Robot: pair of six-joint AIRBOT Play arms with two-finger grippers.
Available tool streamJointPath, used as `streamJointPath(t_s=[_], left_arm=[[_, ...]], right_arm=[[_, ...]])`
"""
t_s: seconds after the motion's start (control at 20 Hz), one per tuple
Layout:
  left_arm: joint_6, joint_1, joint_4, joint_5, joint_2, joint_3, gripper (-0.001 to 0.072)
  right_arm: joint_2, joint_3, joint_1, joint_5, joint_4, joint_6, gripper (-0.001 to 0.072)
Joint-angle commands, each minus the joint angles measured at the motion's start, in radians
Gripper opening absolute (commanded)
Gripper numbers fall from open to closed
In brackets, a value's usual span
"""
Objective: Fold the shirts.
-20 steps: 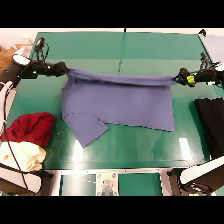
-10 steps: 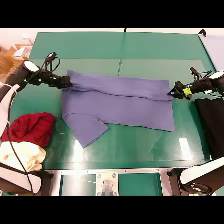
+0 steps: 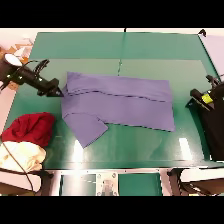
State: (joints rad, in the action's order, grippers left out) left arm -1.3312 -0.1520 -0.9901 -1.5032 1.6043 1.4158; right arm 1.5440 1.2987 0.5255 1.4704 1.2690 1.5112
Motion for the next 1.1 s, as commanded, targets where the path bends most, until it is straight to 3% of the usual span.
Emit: streamJointPath(t_s=[0.0,0.15,0.2,0.25,0.3,0.35,0.4,0.7,0.85,0.9,1.0,1.05], left_arm=[[-0.022,-0.017,-0.06,-0.03,-0.183,-0.224,0.0032],[-0.047,-0.017,-0.084,0.165,-0.449,-0.557,0.0035],[-0.057,-0.017,-0.078,0.22,-0.515,-0.645,0.0148],[-0.063,-0.017,-0.063,0.278,-0.568,-0.727,0.0538],[-0.081,-0.017,-0.04,0.328,-0.599,-0.792,0.0678],[-0.075,-0.017,0.005,0.367,-0.608,-0.851,0.0643],[-0.06,-0.017,0.058,0.41,-0.606,-0.901,0.0643],[0.11,0.0,0.396,0.692,-0.531,-1.08,0.0642],[0.196,0.131,0.574,0.79,-0.44,-1.079,0.0641],[0.215,0.158,0.608,0.804,-0.425,-1.075,0.0574],[0.243,0.147,0.599,0.749,-0.427,-1.033,0.0071],[0.266,0.127,0.579,0.679,-0.427,-0.996,0.0033]], right_arm=[[-0.235,-0.284,0.047,-0.058,0.047,0.04,0.0009],[-0.498,-0.604,0.088,-0.158,-0.058,0.06,0.001],[-0.568,-0.689,0.089,-0.195,-0.089,0.06,0.0012],[-0.627,-0.765,0.089,-0.241,-0.12,0.06,0.0052],[-0.664,-0.823,0.089,-0.288,-0.161,0.06,0.0233],[-0.686,-0.877,0.088,-0.347,-0.219,0.059,0.0479],[-0.687,-0.921,0.087,-0.397,-0.28,0.055,0.0541],[-0.622,-1.059,-0.032,-0.715,-0.512,0.048,0.0541],[-0.558,-1.058,-0.119,-0.844,-0.66,0.048,0.054],[-0.552,-1.057,-0.137,-0.87,-0.685,0.048,0.0492],[-0.552,-1.036,-0.14,-0.861,-0.682,0.047,0.0051],[-0.554,-1.015,-0.14,-0.834,-0.677,0.007,0.0012]])
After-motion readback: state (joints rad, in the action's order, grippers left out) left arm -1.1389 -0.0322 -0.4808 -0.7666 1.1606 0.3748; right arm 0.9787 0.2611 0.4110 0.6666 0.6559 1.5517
